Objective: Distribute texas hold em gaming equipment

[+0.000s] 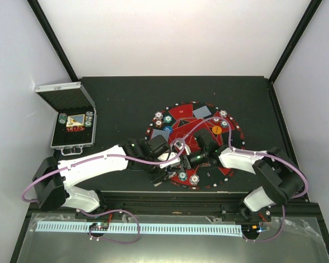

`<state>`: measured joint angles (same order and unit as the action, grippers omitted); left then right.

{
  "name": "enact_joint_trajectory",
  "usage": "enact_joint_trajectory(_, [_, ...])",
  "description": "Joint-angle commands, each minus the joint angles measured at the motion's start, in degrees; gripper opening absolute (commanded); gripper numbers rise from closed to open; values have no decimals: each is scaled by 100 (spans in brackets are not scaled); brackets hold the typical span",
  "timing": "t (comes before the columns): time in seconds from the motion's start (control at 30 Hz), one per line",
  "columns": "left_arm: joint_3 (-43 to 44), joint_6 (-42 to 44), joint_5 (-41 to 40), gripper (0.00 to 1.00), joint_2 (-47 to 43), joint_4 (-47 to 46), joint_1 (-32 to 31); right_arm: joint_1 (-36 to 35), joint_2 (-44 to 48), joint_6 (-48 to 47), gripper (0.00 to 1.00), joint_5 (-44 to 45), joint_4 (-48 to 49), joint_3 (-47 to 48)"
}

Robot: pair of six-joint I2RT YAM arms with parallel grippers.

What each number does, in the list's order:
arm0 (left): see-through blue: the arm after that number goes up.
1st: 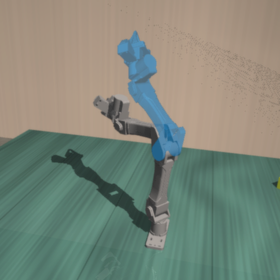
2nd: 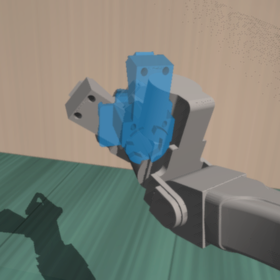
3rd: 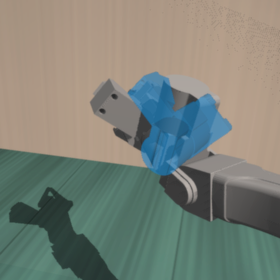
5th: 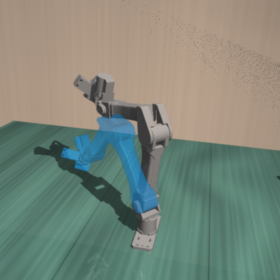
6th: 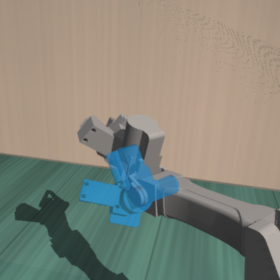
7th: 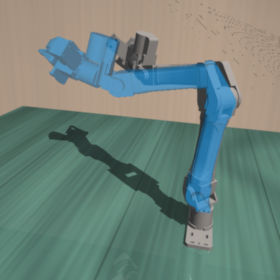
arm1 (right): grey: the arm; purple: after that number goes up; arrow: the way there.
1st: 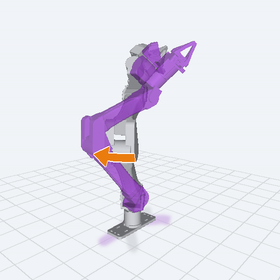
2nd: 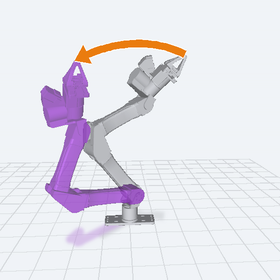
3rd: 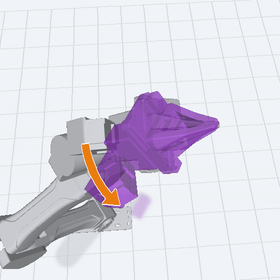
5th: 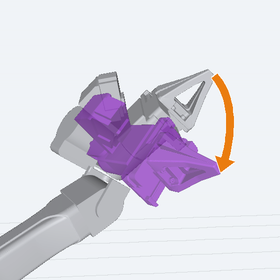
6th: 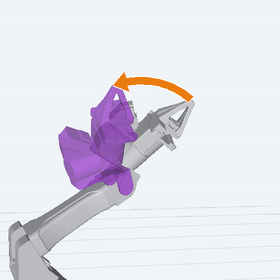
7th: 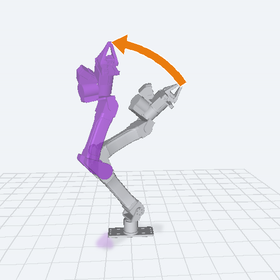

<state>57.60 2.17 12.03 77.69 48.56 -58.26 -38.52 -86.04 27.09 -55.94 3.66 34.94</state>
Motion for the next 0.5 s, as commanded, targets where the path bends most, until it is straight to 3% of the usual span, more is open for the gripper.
enact_joint_trajectory(0.0, [163, 117, 111, 52, -96, -74, -54, -49, -147, -345, 65, 48, -101, 186])
enact_joint_trajectory(0.2, [172, 92, 9, 52, -106, -33, -54, -50, 63, -864, 53, 714, -773, 191])
enact_joint_trajectory(0.47, [163, 77, -36, 52, -134, -13, -54, -30, 365, -954, 41, 1049, -931, 195])
